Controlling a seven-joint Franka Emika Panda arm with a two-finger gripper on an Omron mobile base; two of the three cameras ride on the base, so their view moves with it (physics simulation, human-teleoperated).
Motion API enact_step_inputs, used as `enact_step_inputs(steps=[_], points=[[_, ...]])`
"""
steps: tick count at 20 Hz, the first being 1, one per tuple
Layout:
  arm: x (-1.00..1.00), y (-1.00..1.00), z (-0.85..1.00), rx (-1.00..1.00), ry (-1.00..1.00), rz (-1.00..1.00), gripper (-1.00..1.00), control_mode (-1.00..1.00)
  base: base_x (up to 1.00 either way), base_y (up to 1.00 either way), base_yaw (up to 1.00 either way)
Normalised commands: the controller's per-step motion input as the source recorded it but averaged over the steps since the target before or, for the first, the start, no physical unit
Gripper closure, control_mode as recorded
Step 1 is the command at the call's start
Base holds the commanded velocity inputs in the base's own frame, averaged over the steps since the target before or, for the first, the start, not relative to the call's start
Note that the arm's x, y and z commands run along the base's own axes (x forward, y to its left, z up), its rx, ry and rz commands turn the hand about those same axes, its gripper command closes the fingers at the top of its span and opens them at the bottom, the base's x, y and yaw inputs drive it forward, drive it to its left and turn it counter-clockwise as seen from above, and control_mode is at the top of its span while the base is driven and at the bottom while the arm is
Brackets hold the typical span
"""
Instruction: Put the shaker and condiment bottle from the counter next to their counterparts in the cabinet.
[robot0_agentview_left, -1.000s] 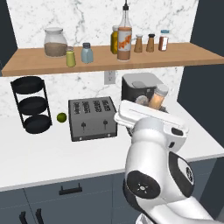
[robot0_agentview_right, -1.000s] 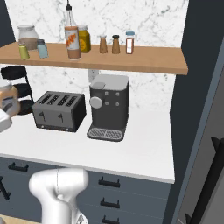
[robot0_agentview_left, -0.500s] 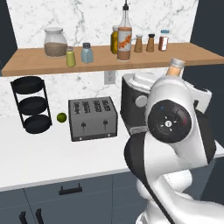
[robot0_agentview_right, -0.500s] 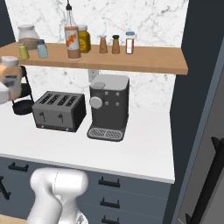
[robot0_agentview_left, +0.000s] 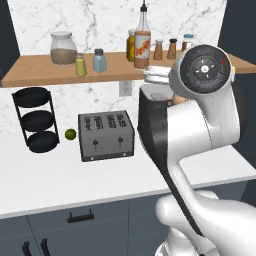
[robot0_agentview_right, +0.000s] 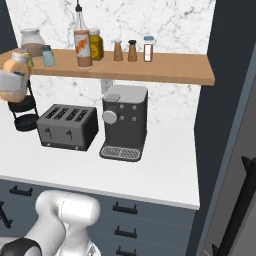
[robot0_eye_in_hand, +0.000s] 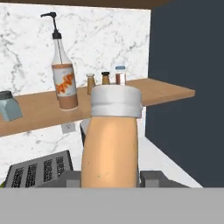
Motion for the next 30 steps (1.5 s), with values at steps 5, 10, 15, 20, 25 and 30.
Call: enact_step_inputs(steps=[5, 10, 15, 20, 25, 30], points=[[0.42, -0.6, 0.0, 0.0, -0.07, 0.2, 1.0, -1.0, 0.0, 0.0, 0.0], [0.4, -0.64, 0.0, 0.0, -0.04, 0.09, 1.0, -1.0, 0.0, 0.0, 0.0], [0.66, -0.56, -0.03, 0.02, -0.01, 0.15, 1.0, -1.0, 0.0, 0.0, 0.0], [0.52, -0.6, -0.06, 0.03, 0.0, 0.27, 1.0, -1.0, 0.0, 0.0, 0.0], [0.42, -0.22, -0.18, -0.01, -0.08, 0.29, 1.0, -1.0, 0.0, 0.0, 0.0], [0.59, -0.17, 0.0, 0.0, -0.12, 0.18, 1.0, -1.0, 0.0, 0.0, 0.0]])
